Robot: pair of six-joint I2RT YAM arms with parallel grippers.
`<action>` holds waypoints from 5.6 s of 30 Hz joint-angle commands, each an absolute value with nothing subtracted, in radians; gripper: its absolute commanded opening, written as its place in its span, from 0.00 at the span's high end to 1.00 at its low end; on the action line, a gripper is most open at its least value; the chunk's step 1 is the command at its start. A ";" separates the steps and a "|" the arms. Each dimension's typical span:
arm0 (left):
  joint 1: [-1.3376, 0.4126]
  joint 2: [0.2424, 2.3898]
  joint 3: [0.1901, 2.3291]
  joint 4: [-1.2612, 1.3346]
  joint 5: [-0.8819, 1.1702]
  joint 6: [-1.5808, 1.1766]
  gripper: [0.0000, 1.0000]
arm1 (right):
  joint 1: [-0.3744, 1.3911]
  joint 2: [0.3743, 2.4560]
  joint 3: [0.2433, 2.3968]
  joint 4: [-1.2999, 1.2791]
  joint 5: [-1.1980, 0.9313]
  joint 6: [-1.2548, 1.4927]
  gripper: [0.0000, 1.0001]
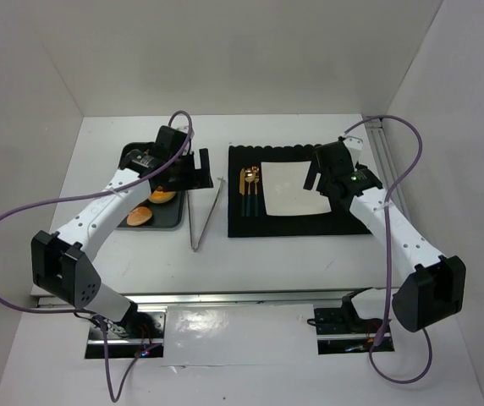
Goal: Place the bread
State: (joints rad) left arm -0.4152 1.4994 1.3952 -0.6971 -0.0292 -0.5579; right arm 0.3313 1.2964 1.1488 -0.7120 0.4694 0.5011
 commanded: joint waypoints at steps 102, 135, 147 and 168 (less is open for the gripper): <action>0.037 1.804 1.793 -0.917 0.280 -0.426 0.54 | 0.336 1.264 1.092 -0.614 0.285 0.518 0.00; 0.216 1.888 1.563 -0.609 0.545 -0.713 0.42 | 0.354 1.322 1.104 -0.614 0.276 0.537 0.00; 0.216 1.945 1.563 -0.548 0.535 -0.750 0.42 | 0.354 1.361 1.123 -0.614 0.276 0.537 0.00; 0.190 1.649 1.534 -0.588 0.370 -0.712 1.00 | 0.373 1.359 1.123 -0.586 0.265 0.546 0.00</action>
State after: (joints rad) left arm 0.2050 1.7737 1.5219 -0.6075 0.4164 -0.7330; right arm 0.3603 1.3731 1.0878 -0.6357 0.2680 0.5346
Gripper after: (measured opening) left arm 0.326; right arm 0.999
